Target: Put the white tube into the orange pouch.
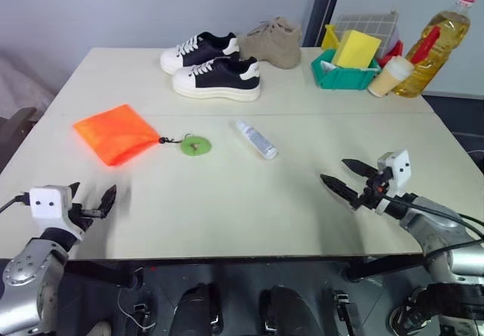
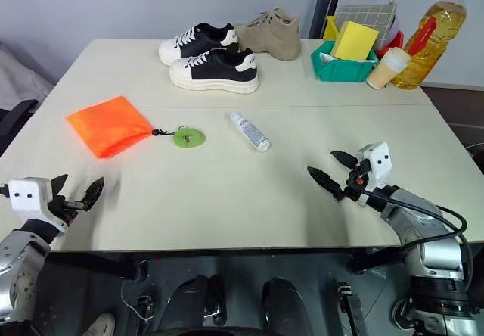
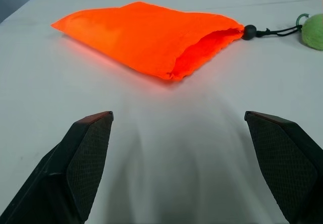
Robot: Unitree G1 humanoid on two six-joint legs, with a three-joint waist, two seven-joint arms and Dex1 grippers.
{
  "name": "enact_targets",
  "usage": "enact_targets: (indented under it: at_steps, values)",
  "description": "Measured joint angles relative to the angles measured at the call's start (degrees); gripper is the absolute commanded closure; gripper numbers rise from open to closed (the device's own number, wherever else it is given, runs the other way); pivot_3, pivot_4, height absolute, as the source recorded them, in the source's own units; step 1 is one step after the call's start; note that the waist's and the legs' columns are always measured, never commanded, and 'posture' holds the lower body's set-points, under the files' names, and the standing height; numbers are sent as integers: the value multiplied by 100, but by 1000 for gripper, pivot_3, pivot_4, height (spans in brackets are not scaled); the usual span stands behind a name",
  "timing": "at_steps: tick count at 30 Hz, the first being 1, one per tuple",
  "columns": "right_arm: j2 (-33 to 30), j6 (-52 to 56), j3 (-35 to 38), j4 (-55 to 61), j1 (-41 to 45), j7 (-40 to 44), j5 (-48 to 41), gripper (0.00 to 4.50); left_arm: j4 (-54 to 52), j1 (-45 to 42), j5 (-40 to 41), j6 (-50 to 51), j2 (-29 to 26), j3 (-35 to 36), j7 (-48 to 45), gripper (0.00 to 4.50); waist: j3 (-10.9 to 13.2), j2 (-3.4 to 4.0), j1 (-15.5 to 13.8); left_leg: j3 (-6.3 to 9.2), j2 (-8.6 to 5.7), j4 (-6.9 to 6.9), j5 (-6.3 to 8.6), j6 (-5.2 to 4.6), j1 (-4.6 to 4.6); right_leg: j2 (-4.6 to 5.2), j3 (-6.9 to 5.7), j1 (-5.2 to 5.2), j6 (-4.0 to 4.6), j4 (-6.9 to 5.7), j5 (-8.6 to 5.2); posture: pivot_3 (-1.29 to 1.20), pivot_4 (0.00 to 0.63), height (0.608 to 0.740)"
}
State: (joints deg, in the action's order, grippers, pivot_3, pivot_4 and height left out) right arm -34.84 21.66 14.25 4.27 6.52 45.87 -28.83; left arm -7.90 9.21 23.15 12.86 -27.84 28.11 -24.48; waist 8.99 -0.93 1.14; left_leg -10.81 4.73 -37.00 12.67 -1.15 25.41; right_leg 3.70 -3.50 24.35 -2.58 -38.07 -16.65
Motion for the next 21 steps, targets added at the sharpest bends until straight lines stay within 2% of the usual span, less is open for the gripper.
enact_targets:
  at_steps: [8, 13, 15, 18, 21]
  values:
    - [33, 0, -143, 2, 140, -7, 2, 41, -152, -3, -15, 63, 5, -41, 17, 0, 0, 0, -2, 0, 0, 1, 0, 0, 0, 1, 0, 0, 1, 0, 0, 0, 150, 740]
    - [146, 3, -384, 80, 209, -17, 2, 41, -319, -109, -367, -58, -64, -378, -19, 0, 0, 0, -3, -1, 0, 1, 0, 0, 1, 1, 0, 1, 2, 1, 1, 0, 150, 740]
    - [222, 38, -501, 229, 292, -40, -1, 41, -384, -247, -811, -238, -279, -624, 45, 0, 1, 2, -1, -1, 0, 2, 0, 1, 2, 1, 0, 4, 5, 0, 2, 0, 150, 740]
    - [304, 156, -705, 673, 405, -108, -30, 41, -378, -701, -2063, -649, -748, -1164, 469, 0, 1, 5, -12, -2, 0, 6, 0, 1, 3, 2, 2, 7, 8, 3, 3, 0, 150, 740]
    - [404, 267, -797, 1017, 425, -177, -100, 41, -244, -1064, -2985, -824, -934, -1550, 884, 0, 0, 5, -7, -9, -1, 19, 1, 1, 5, 5, 5, 10, 8, 13, 3, 0, 150, 740]
